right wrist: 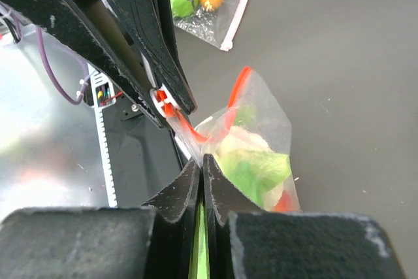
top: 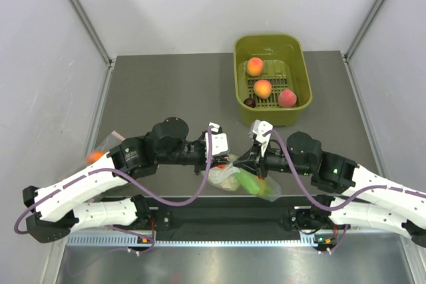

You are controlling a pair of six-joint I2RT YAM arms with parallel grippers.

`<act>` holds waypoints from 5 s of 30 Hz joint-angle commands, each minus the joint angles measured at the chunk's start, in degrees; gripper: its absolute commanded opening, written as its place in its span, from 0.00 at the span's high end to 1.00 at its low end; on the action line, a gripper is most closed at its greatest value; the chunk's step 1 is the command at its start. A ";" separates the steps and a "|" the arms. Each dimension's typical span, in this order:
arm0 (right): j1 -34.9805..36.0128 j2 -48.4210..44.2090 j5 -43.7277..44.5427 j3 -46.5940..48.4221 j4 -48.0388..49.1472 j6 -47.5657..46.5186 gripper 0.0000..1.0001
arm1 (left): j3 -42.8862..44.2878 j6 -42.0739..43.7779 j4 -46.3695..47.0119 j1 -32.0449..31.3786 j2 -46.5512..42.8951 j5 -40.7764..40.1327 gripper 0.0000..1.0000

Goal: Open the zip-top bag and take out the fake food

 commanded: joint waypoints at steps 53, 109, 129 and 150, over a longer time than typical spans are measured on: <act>-0.64 -1.22 0.16 4.32 1.88 -7.31 1.00 | 6.84 4.23 -6.67 -0.04 6.35 4.45 0.99; -0.73 -4.65 2.81 4.50 3.73 -9.51 0.77 | 3.24 -0.34 -7.37 0.05 2.66 2.87 1.00; -0.73 2.11 -10.04 5.29 3.29 -13.37 0.70 | 4.56 2.21 -6.14 0.05 6.00 4.54 1.00; -0.73 -10.45 13.51 -0.95 13.84 -14.95 1.00 | -1.59 -1.30 -6.14 0.05 3.45 0.23 1.00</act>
